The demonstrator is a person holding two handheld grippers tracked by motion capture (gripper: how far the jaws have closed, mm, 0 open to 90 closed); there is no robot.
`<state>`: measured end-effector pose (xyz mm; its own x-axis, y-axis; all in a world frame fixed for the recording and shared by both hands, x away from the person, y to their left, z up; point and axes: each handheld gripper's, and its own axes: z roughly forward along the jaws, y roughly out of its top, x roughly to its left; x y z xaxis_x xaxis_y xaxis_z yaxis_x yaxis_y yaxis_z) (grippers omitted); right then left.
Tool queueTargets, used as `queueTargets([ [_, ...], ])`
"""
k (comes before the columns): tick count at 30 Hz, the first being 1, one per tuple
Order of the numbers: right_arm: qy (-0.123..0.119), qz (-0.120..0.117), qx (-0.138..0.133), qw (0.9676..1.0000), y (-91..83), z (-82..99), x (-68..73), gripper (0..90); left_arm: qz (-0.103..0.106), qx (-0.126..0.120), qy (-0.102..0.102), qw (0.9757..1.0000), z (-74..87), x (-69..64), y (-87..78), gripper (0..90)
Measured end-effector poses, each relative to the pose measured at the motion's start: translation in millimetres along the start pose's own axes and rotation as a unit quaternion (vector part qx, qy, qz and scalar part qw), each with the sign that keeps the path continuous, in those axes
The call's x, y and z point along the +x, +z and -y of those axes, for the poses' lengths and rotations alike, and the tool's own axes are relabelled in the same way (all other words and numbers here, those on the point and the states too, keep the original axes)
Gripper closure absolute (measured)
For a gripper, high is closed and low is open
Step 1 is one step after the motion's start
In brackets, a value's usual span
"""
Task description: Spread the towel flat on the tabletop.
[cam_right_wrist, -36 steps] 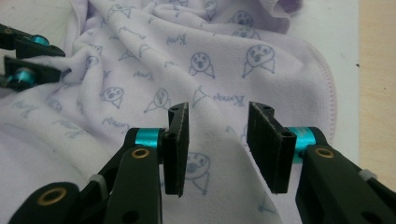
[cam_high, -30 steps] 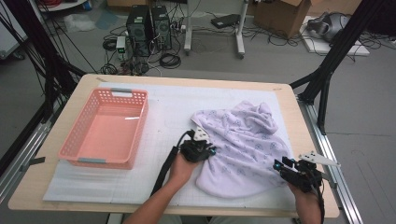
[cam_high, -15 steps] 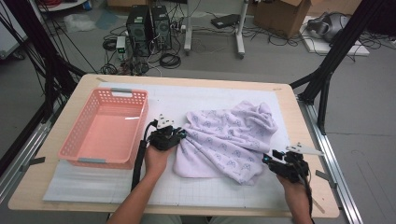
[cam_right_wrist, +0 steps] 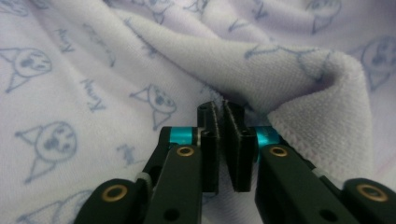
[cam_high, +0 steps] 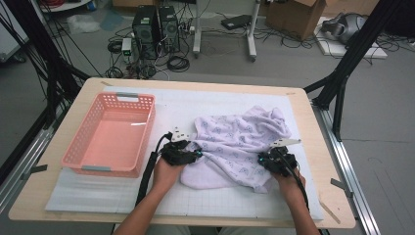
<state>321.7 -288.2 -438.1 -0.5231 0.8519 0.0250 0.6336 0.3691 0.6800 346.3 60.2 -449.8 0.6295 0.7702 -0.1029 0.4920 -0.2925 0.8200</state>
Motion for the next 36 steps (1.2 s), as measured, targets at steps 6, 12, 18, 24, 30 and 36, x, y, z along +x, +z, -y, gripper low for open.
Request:
queueTargets([
  [6, 0.016, 0.036, -0.03, 0.9988, 15.7, -31.7, -17.9, 86.4, -0.032, -0.031, -0.013, 0.9989, -7.8, 5.6, -1.6, 72.3],
  [12, 0.032, 0.115, -0.094, 0.9883, 20.5, -54.9, -33.3, 86.4, -0.03, -0.08, -0.047, 0.9952, -13.2, 11.8, 2.0, 71.5],
  [18, 0.053, 0.096, -0.126, 0.986, 0.2, -45.6, -28.9, 63.0, 0.005, -0.093, -0.008, 0.9956, -12.8, -4.3, -13.9, 47.0],
  [24, 0.073, 0.053, -0.179, 0.9796, -52.8, -12.1, -12.2, 53.0, 0.01, -0.105, -0.003, 0.9944, -2.1, -7.8, -30.6, 42.6],
  [30, 0.042, 0.009, -0.134, 0.99, -60.4, 17.0, 17.7, 46.2, 0.015, -0.068, -0.004, 0.9976, 15.5, -7.1, -35.0, 40.2],
  [36, 0.019, -0.029, -0.07, 0.9969, -35.5, 28.1, 35.9, 46.2, 0.024, -0.014, -0.007, 0.9996, 21.0, -6.0, -29.2, 39.1],
])
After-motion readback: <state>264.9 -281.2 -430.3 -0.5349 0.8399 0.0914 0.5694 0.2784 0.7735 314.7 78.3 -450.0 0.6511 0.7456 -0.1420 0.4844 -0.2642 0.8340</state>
